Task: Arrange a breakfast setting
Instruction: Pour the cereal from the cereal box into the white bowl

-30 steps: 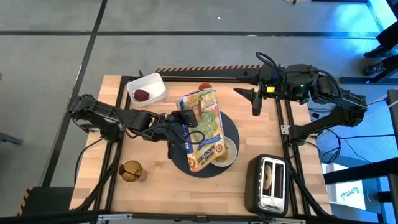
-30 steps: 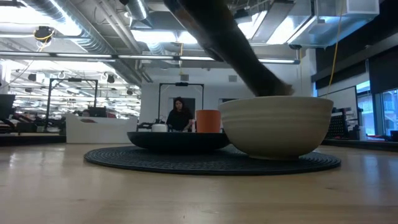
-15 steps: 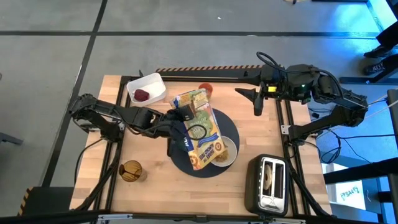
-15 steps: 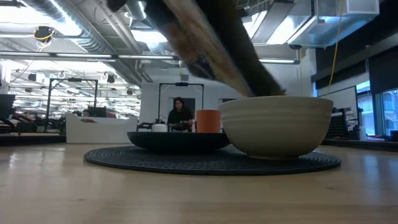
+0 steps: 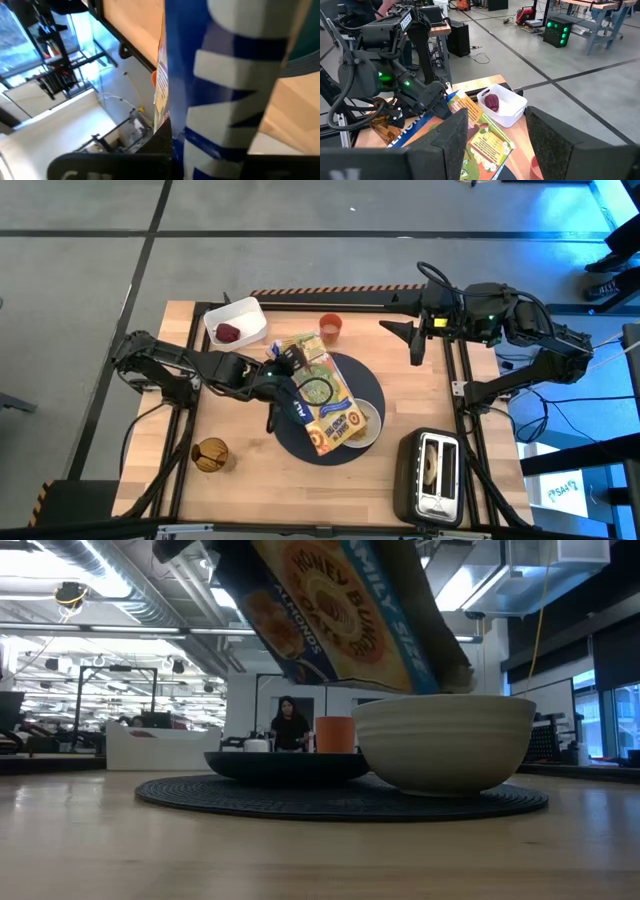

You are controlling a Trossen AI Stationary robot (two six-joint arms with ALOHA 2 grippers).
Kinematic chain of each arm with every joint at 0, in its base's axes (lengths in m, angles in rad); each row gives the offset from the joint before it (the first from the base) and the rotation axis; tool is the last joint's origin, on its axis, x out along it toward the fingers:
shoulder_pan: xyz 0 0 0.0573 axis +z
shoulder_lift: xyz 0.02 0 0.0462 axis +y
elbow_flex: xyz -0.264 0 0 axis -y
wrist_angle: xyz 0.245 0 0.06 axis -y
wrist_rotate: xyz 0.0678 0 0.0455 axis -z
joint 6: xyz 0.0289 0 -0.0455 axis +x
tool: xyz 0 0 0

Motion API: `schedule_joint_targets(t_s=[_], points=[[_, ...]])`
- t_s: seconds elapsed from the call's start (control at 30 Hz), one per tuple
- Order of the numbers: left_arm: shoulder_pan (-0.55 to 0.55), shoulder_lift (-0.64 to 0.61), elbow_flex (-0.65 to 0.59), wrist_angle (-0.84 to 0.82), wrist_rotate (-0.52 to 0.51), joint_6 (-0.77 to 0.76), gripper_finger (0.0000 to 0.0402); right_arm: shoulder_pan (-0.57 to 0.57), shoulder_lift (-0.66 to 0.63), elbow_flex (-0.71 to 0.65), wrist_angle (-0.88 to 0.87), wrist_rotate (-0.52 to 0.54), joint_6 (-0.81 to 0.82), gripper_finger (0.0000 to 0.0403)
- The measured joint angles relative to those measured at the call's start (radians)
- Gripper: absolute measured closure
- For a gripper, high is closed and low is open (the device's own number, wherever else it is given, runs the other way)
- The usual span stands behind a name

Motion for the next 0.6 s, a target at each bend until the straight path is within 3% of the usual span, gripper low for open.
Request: schedule_joint_targets(t_s=[0.3,0.6], points=[[0.031,-0.005,0.0,-0.112,0.079,-0.197,0.0398,0.0,-0.011,0.0,0.022,0.034,-0.001,0.0214],[0.077,-0.045,0.0,-0.156,0.148,-0.297,0.0398,0.0,-0.037,0.0,0.076,0.049,-0.005,0.0214]])
